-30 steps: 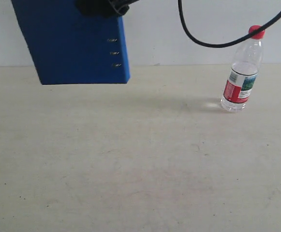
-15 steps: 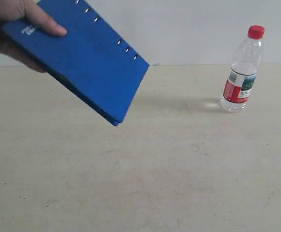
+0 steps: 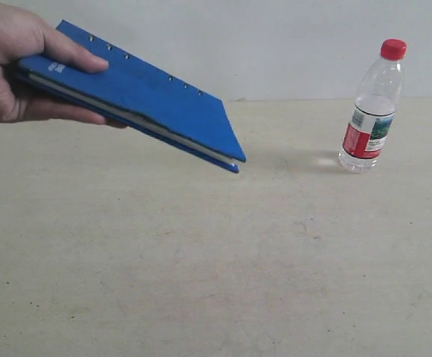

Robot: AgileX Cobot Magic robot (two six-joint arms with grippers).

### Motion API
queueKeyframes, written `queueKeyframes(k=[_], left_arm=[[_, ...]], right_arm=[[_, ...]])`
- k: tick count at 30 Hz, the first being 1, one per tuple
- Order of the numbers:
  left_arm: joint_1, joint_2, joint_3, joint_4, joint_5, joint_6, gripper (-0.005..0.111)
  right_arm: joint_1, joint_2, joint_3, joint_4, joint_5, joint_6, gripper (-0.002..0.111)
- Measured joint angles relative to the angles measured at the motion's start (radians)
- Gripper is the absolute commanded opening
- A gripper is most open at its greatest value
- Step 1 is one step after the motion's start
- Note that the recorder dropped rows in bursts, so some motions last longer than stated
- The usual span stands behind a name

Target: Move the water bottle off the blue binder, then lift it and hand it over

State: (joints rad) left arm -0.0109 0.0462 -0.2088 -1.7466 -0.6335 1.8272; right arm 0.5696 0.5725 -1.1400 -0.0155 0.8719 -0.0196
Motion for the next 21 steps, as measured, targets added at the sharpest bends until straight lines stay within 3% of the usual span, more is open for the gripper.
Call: queueKeyframes(k=[3,8,11,13,17,19,21], left_arm=[[0.000,0.000,0.000,0.000,0.056,0.002,0.004],[0.000,0.000,0.000,0.000,0.177,0.033,0.004],[0.000,0.000,0.000,0.000,0.222,0.059,0.004],[0.000,0.000,0.000,0.000,0.228,0.065,0.004],[0.000,0.000,0.000,0.000,0.230,0.068,0.004],[0.000,0.000,0.000,0.000,0.230,0.068,0.004],[0.000,0.000,0.000,0.000,0.230,0.068,0.004]], right_arm=[[0.000,-0.061,0.261,0.009,-0.191,0.004,0.000],[0.000,0.025,0.711,-0.075,-0.865,-0.020,0.000],[0.000,0.147,0.835,0.001,-1.184,-0.068,0.000],[0.000,0.217,0.862,0.195,-1.278,-0.103,0.000],[0.000,0.333,0.873,0.808,-1.415,-0.151,0.000],[0.000,0.362,0.878,0.927,-1.418,-0.156,0.000],[0.000,0.370,0.880,0.897,-1.350,-0.146,0.000]])
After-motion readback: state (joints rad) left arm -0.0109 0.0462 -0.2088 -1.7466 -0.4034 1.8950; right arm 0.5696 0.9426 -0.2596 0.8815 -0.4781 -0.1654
